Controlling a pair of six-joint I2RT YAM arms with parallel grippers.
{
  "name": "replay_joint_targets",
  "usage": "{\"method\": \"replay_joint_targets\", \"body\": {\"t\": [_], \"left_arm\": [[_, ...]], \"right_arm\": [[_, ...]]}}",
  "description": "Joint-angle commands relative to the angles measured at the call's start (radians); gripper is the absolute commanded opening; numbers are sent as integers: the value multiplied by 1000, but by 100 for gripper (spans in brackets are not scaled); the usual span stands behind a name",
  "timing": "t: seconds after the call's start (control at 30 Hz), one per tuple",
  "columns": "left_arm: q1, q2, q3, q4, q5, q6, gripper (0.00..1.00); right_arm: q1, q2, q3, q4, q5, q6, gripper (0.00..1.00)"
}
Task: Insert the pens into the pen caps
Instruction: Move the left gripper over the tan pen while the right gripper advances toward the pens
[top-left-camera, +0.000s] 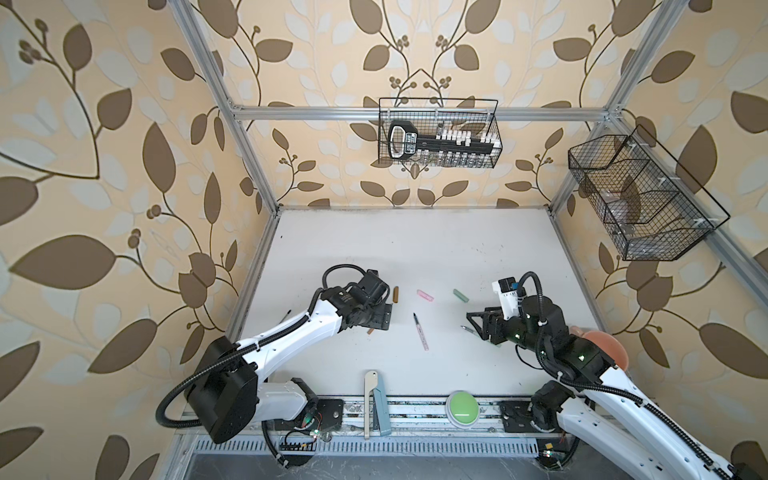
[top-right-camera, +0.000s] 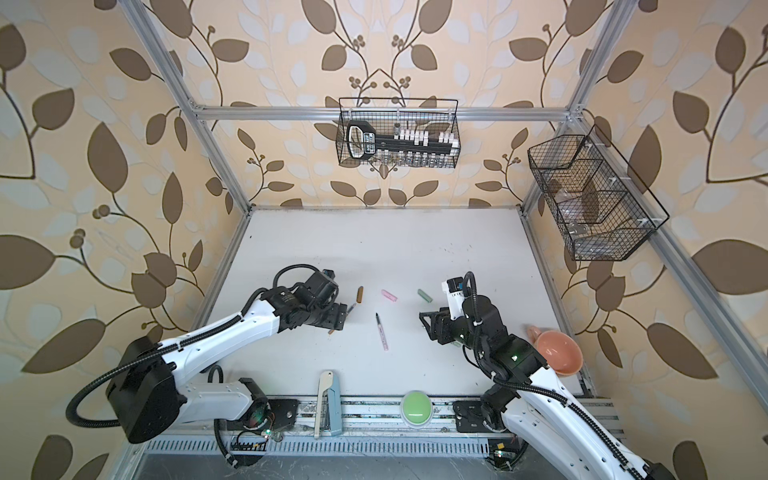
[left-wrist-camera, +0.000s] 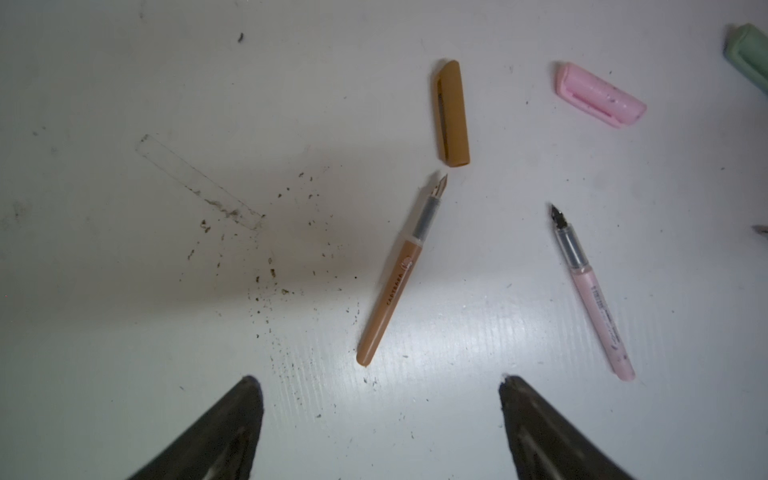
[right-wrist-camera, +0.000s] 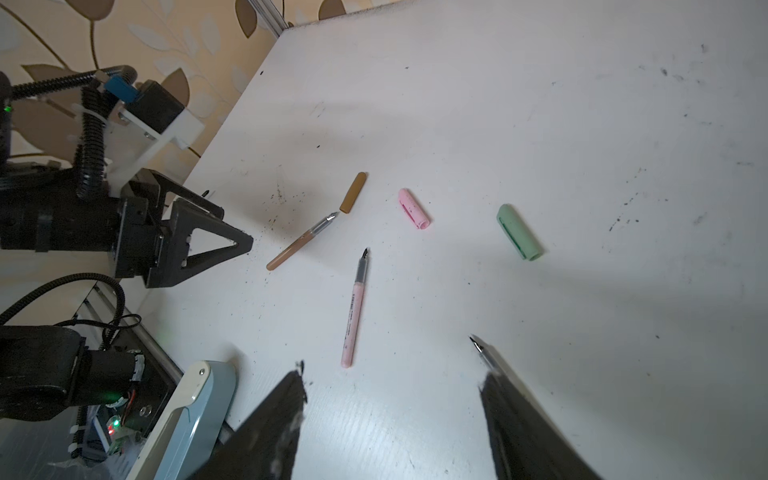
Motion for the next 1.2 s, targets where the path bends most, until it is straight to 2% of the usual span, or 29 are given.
{"method": "replay_joint_targets", "body": {"t": [0.0, 0.13, 0.3, 0.5, 0.9, 1.17], "left_arm": [[-17, 3, 21, -6, -7, 44, 90], [-28, 52, 31, -22, -16, 44, 82], [-28, 120, 29, 3, -5, 56, 82], [-28, 237, 56, 29, 86, 108, 76], [-27, 294, 83, -28, 9, 134, 71], [-27, 320, 83, -36, 17, 118, 67]], "right_arm": [[21, -24, -38, -36, -7, 68, 69], [54, -19, -77, -14, 23, 121, 68], [116, 4, -95, 28, 80, 166, 67], [183, 41, -91, 28, 152, 185, 67], [188, 15, -97, 21, 158, 195, 67], [188, -2, -92, -14, 176, 207, 67]]}}
